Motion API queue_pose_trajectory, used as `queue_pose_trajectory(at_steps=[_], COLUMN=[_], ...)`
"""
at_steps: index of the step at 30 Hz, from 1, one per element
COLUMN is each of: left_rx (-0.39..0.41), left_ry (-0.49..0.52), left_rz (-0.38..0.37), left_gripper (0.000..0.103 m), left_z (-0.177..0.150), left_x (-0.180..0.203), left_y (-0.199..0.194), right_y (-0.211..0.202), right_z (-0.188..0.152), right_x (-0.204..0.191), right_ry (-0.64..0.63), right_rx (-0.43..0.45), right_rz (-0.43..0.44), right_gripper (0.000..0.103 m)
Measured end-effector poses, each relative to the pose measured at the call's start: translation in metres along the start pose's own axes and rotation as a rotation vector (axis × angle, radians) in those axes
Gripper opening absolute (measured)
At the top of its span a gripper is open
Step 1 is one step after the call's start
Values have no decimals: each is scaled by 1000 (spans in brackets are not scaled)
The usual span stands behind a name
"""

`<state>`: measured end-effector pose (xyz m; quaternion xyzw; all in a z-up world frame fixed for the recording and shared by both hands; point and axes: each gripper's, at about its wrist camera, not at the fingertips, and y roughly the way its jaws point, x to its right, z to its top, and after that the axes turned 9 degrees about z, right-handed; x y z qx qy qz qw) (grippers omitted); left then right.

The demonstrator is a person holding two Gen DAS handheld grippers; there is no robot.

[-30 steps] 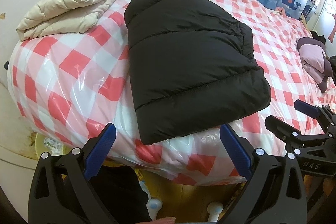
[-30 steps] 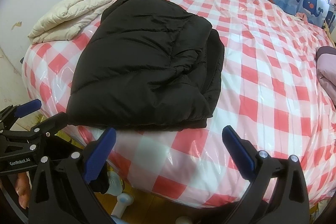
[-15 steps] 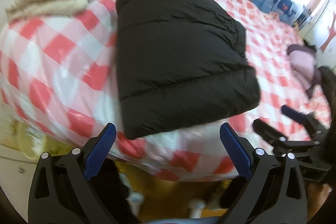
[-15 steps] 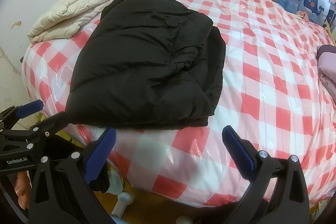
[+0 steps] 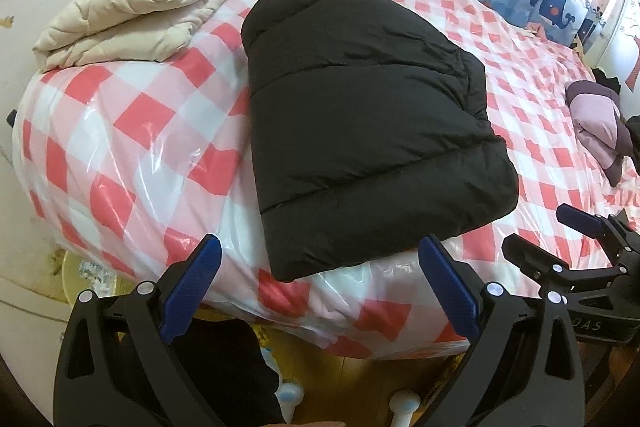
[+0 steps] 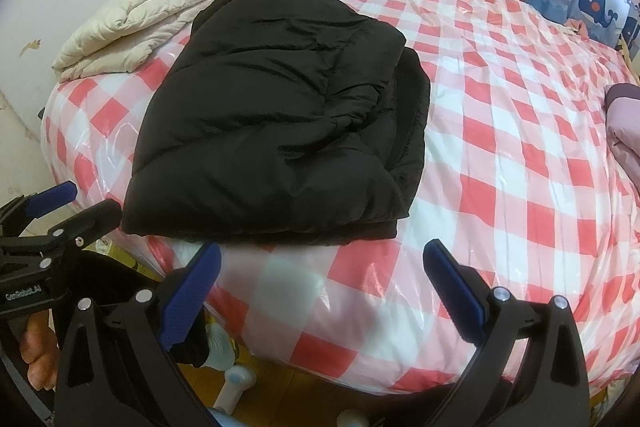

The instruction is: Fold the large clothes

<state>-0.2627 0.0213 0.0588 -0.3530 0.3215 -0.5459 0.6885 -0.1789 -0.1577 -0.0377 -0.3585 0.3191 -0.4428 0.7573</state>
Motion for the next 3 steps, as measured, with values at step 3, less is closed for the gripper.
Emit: queue_pose_trajectory(at_steps=[3], left_rx=[-1], left_ry=[-2], left_rz=[-1], left_gripper=[95], left_z=[3], left_x=[-4], left_y=[1], right_y=[0], right_z=[-1], right_x=[0], right_ry=[1], right_rx=[-1], right_rz=[0], right_gripper=[98])
